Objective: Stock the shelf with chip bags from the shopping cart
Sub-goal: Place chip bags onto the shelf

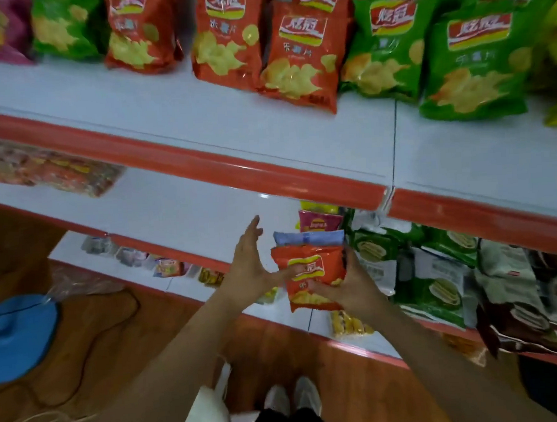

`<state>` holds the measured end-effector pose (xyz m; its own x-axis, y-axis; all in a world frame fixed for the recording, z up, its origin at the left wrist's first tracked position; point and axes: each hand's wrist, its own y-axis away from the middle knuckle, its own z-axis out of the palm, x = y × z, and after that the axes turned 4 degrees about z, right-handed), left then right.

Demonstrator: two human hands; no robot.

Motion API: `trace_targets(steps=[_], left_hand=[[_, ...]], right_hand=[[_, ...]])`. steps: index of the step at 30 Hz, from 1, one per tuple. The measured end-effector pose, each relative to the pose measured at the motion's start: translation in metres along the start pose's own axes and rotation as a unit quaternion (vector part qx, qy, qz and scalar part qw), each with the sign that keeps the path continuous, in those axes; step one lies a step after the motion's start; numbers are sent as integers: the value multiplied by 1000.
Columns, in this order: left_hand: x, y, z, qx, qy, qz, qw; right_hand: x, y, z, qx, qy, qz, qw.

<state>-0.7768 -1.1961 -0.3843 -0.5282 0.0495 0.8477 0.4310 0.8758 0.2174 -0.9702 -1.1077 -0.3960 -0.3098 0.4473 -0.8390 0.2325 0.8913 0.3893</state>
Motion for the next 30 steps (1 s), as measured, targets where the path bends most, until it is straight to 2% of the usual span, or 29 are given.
trace_targets(steps=[1,4,6,9,18,23,28,30], left_hand=[[-16,-10,12,-3,44,-42,998],[-53,-42,48,-72,122,-134,981],[-72,-64,67,-99,167,-134,972],[-95,-92,91,-91,198,-115,969],[-142,-140,134,-50,160,-5,986],[-170,-144,154,-21,61,29,997],[-180,-148,153,-27,-2,14,1000],[-186,-159,146,-56,19,-5,998]], right_hand=[[9,-12,5,24,-19,15,999],[31,-44,25,76,-54,55,994],[47,-67,37,97,-57,57,992],[69,-97,49,122,-57,51,990],[115,-153,65,143,-67,72,985],[128,-162,75,134,-81,117,981],[126,-163,74,131,-111,169,970],[123,-162,72,135,-153,174,963]])
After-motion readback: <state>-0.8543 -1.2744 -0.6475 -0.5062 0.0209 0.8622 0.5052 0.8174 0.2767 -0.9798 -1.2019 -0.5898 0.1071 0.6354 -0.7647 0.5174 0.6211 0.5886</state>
